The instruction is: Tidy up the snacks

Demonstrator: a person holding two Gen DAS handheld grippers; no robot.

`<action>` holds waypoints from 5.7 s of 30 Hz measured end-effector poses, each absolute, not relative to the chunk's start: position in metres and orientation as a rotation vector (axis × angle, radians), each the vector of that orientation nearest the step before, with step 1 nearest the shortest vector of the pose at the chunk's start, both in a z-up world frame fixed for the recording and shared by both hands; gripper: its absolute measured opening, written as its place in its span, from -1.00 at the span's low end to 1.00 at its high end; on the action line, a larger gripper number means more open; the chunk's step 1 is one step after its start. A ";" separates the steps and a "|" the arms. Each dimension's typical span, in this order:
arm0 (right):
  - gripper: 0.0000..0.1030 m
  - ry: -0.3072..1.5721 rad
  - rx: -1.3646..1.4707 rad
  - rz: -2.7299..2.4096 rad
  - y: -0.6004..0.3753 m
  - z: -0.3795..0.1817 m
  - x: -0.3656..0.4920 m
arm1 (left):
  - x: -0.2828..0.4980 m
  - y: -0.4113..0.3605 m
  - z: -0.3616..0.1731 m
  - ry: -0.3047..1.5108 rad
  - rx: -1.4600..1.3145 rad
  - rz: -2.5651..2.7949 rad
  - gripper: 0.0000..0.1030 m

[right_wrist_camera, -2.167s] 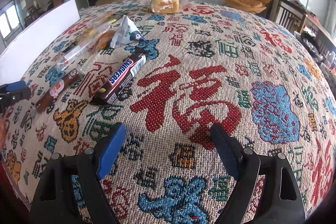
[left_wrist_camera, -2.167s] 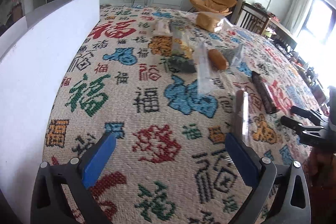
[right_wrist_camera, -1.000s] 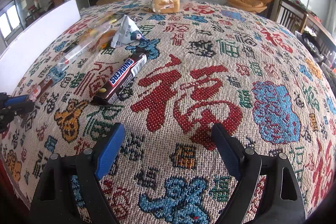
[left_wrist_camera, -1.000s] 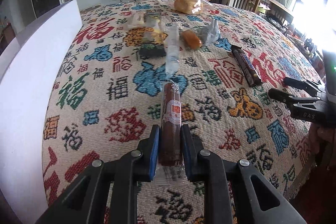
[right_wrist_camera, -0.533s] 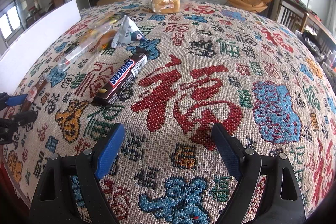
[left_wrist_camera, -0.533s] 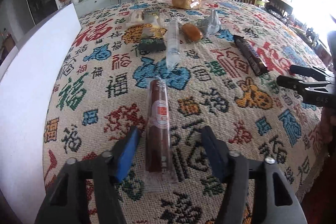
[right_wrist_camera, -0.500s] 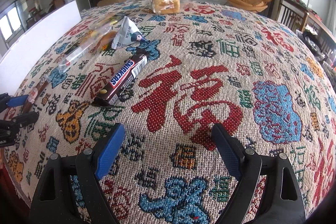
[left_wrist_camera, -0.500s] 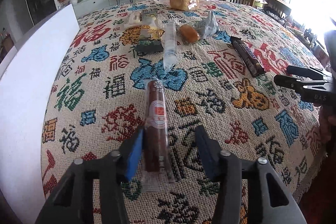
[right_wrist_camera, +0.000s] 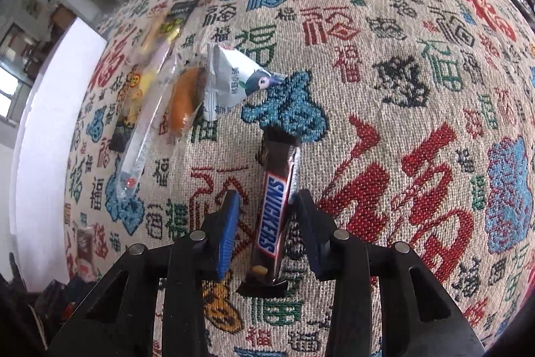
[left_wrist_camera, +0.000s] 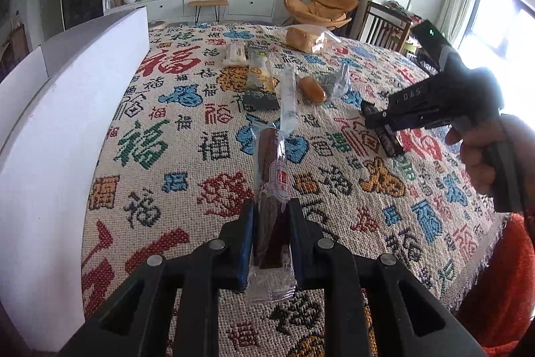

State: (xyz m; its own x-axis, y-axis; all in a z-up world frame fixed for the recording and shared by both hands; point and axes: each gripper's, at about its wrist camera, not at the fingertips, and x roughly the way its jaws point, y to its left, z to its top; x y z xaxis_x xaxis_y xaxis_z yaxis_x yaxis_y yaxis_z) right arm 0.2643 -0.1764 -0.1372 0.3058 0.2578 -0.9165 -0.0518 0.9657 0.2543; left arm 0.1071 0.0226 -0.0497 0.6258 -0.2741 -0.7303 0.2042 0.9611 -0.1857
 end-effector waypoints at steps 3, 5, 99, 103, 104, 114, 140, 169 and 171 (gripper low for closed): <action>-0.66 1.259 0.230 0.193 -0.183 -0.136 0.260 | 0.106 0.036 -0.037 0.824 -0.165 -0.287 -0.63; -0.67 1.253 0.269 0.206 -0.190 -0.131 0.252 | 0.104 0.043 -0.028 0.802 -0.206 -0.298 -0.63; 0.68 0.902 0.000 0.010 -0.233 -0.147 0.192 | 0.194 0.038 -0.096 0.946 0.004 -0.025 1.00; 0.68 0.902 0.000 0.010 -0.232 -0.147 0.192 | 0.194 0.038 -0.096 0.946 0.004 -0.025 1.00; 0.68 0.902 0.000 0.010 -0.232 -0.147 0.192 | 0.194 0.038 -0.096 0.946 0.004 -0.025 1.00; 0.69 0.902 0.002 0.011 -0.234 -0.147 0.192 | 0.194 0.038 -0.096 0.947 0.004 -0.025 1.00; 0.69 0.901 0.003 0.012 -0.232 -0.148 0.192 | 0.365 -0.033 -0.080 1.094 0.074 -0.152 -0.09; 0.71 0.902 0.005 0.016 -0.232 -0.148 0.193 | 0.168 0.048 -0.092 0.929 0.009 -0.052 0.79; 0.71 0.903 0.004 0.016 -0.231 -0.148 0.192 | 0.168 0.048 -0.092 0.936 0.010 -0.065 0.88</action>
State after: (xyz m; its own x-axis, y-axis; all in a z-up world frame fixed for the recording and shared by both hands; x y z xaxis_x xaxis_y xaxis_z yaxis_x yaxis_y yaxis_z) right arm 0.1925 -0.2311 -0.1481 0.6195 0.0158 -0.7849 -0.0120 0.9999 0.0106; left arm 0.1684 0.0475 -0.0922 0.5909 -0.0512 -0.8051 0.0601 0.9980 -0.0194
